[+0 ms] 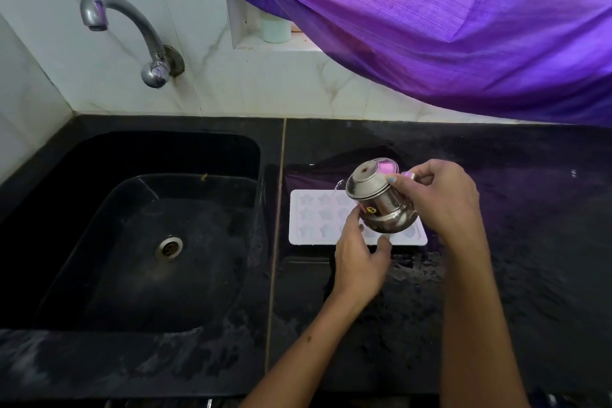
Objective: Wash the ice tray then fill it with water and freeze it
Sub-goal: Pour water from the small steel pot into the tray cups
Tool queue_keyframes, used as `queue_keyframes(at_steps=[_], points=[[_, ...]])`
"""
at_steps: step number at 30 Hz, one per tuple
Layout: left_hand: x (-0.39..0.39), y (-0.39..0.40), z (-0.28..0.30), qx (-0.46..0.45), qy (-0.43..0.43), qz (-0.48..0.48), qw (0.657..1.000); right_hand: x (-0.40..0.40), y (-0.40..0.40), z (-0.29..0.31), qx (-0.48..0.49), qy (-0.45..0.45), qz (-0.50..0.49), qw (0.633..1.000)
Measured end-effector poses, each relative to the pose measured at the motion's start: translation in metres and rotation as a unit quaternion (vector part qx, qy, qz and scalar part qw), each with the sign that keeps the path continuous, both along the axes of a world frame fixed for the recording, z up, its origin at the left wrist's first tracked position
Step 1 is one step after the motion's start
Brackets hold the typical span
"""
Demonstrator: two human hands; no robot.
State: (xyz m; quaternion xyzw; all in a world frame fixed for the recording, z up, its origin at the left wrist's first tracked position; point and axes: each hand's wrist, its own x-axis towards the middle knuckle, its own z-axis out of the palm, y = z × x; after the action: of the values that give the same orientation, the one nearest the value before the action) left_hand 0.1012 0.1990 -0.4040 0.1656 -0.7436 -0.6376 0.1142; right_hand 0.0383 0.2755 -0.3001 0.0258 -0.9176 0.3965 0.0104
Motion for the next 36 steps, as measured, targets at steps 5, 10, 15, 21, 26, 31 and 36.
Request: queue_keyframes(at_steps=[5, 10, 15, 21, 26, 31, 36], points=[[0.002, -0.002, 0.004, 0.001, 0.022, 0.012, 1.000, -0.002, 0.003, 0.000, -0.060, -0.003, 0.003, 0.998], [0.003, -0.007, 0.007, 0.001, 0.028, 0.019, 0.999, -0.001, -0.006, 0.002, -0.071, 0.012, 0.000, 0.997], [0.006, -0.011, 0.006, 0.013, 0.016, 0.024, 0.999, 0.002, -0.019, 0.001, -0.035, 0.014, -0.002, 0.999], [0.009, -0.013, 0.004, 0.030, 0.001, 0.032, 0.999, 0.005, -0.029, -0.001, 0.015, 0.024, 0.009, 1.000], [0.010, -0.016, 0.004, 0.025, -0.008, 0.029, 0.999, 0.007, -0.033, 0.000, 0.036, 0.024, 0.018, 0.999], [0.010, -0.015, 0.003, 0.023, -0.009, 0.029, 0.999, 0.007, -0.035, 0.000, 0.043, 0.026, 0.023, 0.998], [0.011, -0.015, 0.003, 0.022, -0.007, 0.027, 0.999, 0.007, -0.033, -0.001, 0.034, 0.024, 0.023, 0.999]])
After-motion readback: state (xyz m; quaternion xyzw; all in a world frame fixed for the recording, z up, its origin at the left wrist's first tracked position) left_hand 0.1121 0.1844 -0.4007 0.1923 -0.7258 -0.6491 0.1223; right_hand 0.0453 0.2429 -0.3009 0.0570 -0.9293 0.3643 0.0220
